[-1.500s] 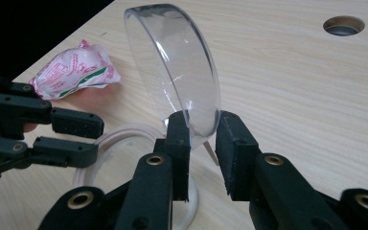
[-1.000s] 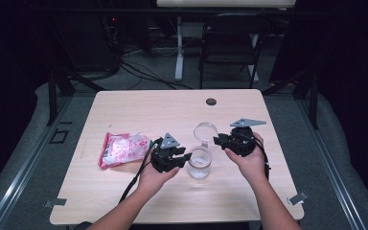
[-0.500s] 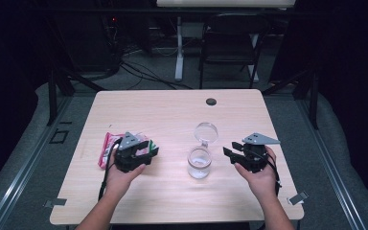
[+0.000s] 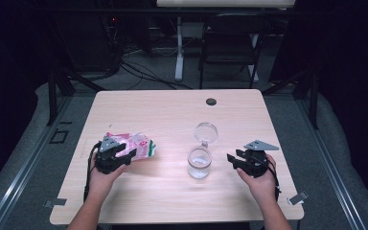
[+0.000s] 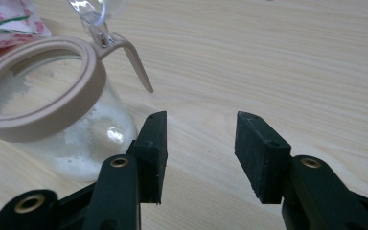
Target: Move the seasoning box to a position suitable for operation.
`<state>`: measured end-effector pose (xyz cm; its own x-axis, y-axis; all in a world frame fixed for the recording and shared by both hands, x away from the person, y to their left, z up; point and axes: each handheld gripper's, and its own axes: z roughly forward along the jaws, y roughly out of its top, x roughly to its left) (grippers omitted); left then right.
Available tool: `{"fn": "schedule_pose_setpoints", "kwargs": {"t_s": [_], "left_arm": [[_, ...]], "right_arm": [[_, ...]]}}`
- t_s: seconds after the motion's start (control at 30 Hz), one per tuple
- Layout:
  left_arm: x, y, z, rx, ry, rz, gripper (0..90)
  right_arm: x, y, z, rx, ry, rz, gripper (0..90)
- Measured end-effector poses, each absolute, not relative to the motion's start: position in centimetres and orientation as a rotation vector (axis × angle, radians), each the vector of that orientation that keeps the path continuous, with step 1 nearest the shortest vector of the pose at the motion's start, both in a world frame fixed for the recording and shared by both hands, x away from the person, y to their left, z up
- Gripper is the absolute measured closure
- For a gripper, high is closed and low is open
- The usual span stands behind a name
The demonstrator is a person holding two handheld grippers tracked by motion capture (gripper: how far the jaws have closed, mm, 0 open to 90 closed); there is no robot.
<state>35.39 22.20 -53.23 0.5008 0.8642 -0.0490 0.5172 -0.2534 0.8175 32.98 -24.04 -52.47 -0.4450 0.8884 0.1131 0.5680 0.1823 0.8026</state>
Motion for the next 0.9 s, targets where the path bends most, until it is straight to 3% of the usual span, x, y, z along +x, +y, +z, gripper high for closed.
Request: {"fn": "schedule_pose_setpoints", "kwargs": {"t_s": [0.17,0.53,0.77,0.9], "left_arm": [[35.1,21.5,-53.4,1.943,1.121,0.549,46.6],[33.7,18.3,-53.2,2.021,0.996,0.564,32.6],[33.0,16.6,-53.7,2.104,0.925,0.641,32.6],[33.6,16.4,-54.8,2.204,0.910,0.689,37.9]], "right_arm": [[32.8,-24.1,-52.9,1.380,2.069,1.160,53.9],[32.4,-24.0,-52.6,1.354,2.047,1.190,52.2],[32.3,-24.0,-52.6,1.350,2.040,1.199,51.9],[32.4,-24.0,-52.9,1.364,2.047,1.188,51.9]]}}
